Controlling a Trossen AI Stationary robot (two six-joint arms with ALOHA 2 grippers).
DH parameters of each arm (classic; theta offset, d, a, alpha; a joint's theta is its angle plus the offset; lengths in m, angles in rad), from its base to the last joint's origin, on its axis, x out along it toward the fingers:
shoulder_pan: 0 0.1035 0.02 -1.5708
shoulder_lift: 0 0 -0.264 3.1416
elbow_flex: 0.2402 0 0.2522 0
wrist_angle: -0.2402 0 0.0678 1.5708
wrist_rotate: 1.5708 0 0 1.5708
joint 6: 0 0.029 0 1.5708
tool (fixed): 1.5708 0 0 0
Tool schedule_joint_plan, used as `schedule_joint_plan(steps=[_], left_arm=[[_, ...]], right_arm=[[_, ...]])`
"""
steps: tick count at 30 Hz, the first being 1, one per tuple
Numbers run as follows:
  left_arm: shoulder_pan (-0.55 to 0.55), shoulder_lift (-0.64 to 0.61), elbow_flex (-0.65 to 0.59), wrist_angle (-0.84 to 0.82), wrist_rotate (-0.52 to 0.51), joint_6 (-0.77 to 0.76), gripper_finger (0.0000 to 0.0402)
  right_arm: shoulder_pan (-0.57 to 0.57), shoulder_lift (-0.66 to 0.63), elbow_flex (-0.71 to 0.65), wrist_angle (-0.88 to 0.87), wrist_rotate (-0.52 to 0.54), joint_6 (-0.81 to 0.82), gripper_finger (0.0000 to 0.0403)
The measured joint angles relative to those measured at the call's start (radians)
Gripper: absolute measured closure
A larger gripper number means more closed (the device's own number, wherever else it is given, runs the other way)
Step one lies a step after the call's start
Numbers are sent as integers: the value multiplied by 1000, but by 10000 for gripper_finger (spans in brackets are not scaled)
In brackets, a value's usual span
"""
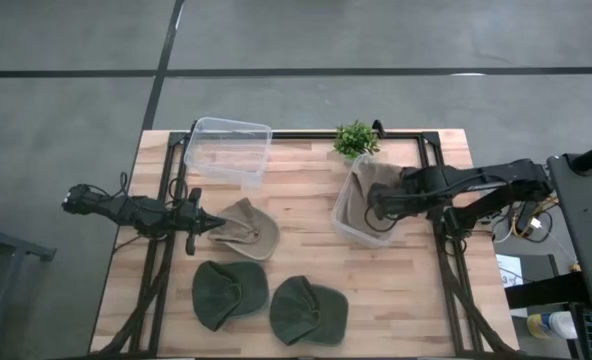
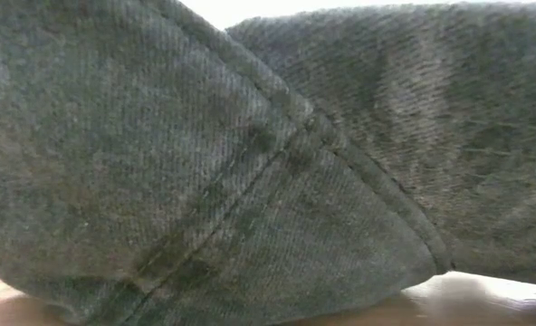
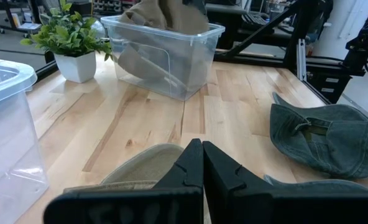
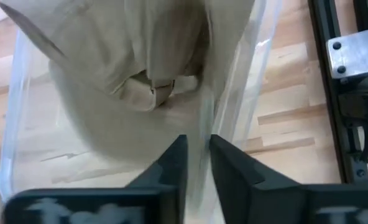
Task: Pick & Place hat
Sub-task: Put the top brown cap into the right transparent bin, then put the brown cap into the right transparent bin
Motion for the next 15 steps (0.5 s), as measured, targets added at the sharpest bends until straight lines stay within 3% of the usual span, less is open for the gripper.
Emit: schedule_joint_plan(steps=[8, 15], left_arm=[[0, 0, 0, 0, 0, 0, 401], [0, 0, 0, 0, 0, 0, 401]], right_arm=[[0, 15, 10, 31, 6, -101, 224], [1, 15, 94, 68, 61, -241, 192]])
